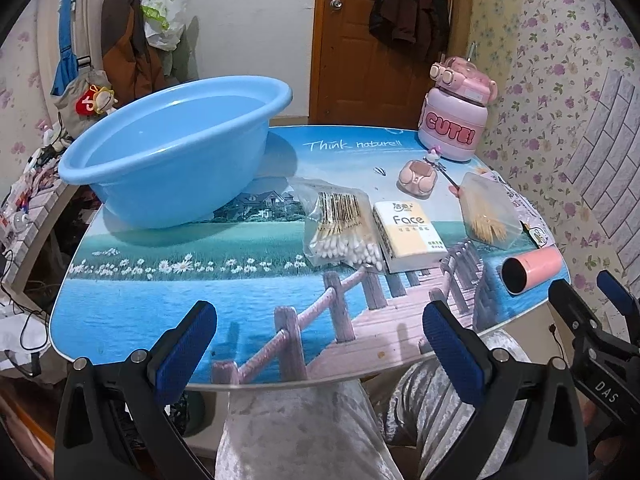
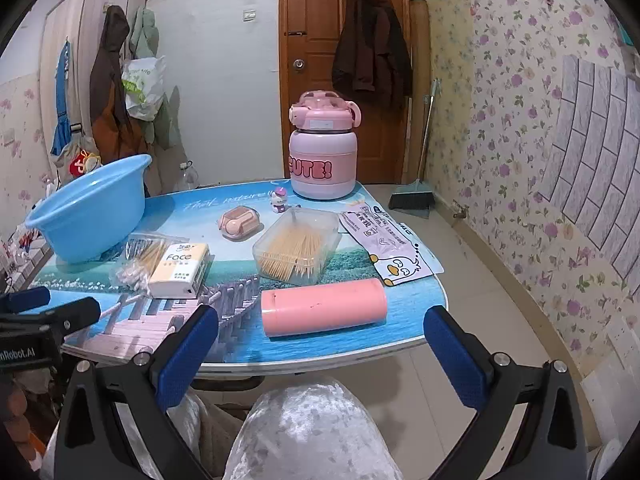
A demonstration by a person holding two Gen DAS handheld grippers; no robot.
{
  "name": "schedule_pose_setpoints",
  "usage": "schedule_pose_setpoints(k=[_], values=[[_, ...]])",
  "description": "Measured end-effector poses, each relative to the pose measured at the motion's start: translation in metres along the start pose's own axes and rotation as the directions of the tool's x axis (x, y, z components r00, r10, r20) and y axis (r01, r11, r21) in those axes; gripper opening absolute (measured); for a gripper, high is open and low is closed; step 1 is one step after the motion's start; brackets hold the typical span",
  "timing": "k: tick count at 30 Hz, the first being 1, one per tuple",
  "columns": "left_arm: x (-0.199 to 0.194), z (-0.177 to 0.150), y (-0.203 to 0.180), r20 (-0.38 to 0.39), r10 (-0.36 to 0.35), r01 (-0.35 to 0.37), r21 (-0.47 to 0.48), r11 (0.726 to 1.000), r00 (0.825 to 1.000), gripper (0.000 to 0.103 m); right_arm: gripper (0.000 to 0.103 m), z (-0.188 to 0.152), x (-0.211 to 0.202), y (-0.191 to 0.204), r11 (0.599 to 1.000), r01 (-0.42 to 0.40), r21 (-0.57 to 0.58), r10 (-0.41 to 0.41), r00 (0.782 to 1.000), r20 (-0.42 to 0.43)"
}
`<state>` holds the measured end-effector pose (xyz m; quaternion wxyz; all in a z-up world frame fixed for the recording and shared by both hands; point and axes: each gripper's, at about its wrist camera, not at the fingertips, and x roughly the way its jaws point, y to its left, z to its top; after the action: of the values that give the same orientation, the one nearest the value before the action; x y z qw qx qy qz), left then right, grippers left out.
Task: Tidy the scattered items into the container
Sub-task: 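Reach the right tool to the pink roller and the left tool toward the cotton swab bag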
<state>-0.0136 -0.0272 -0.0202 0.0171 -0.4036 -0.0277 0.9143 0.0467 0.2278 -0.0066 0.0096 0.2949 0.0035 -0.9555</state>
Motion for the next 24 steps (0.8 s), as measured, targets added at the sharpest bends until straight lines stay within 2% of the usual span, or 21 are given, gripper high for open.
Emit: schedule_pose_setpoints(k=[8,14,24], values=[[0.012,0.013,0.000,-0.010,-0.003,0.003,0.006,1.000,1.000,0.103,0.103,0.004,0.009,-0.004,0.999,0.018,-0.049,-0.017,1.000,0.014],[0.025,0.022,-0.004,-0.026,-0.018,0.018,0.000,1.000,0.999,0.103,0.103,0.005,0.024,-0.012,0.999,0.005,-0.033,-0.005,1.000,-0.026],[0.035,0.030,-0.013,-0.036,-0.052,0.052,-0.006,0.999,0.998,0.103,0.103,0.006,0.040,-0.010,0.997,-0.014,-0.079,0.011,0.999,-0.046]])
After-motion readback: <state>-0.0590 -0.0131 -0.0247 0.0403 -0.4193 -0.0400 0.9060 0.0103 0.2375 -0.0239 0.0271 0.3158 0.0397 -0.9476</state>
